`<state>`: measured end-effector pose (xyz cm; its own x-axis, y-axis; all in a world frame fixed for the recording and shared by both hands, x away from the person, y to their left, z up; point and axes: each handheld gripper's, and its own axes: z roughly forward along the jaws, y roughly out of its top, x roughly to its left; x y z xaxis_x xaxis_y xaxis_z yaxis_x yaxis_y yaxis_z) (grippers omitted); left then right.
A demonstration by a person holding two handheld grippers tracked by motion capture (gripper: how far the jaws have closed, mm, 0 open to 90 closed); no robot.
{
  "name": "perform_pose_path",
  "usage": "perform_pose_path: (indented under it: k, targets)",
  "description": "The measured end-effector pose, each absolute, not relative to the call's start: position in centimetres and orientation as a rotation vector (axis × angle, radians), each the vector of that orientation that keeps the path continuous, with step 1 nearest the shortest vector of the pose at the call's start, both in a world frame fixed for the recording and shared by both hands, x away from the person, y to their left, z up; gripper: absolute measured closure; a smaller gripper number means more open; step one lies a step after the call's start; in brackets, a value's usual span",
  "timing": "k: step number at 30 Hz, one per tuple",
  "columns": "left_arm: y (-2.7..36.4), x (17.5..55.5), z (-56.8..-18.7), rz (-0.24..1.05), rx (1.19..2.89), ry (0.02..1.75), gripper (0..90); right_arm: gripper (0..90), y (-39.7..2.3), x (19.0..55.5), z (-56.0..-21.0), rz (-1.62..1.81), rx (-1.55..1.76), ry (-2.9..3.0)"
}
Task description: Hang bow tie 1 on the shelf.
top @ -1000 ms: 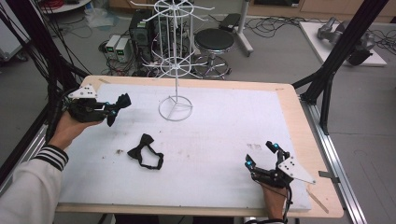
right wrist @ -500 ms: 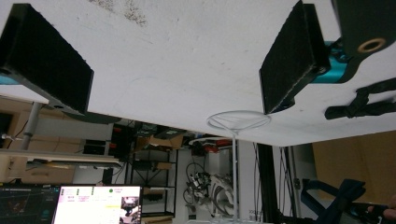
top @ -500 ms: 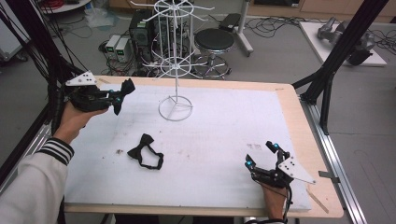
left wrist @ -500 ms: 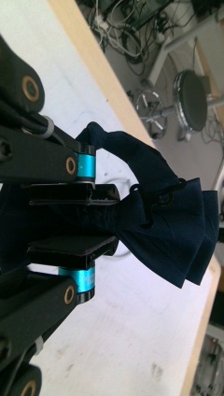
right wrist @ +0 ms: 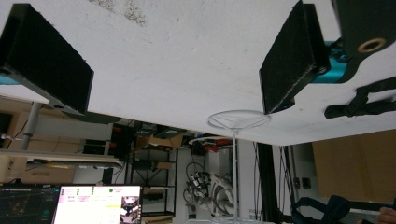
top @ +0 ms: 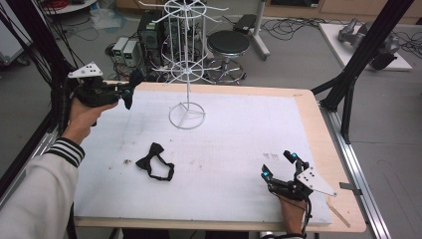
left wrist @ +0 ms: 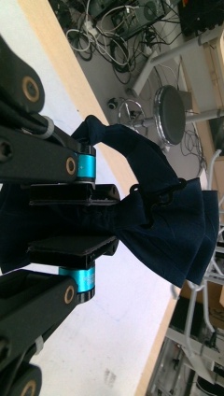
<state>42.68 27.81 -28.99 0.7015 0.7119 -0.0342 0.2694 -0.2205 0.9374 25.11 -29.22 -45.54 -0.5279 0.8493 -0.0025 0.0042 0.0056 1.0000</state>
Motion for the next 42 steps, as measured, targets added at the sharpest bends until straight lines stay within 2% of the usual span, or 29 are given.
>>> perform_pose_path:
  k: [25, 42]
  targets:
    - [25.4, 45.0, -26.8, 0.481, 1.739, 0.751, 74.6, 9.3, -29.2, 25.1, -45.6, 1.604, 0.901, 1.613]
    - [23.9, 45.9, -27.1, 0.422, 1.724, 0.704, 74.6, 9.3, -29.2, 25.1, -45.6, 1.606, 0.901, 1.614]
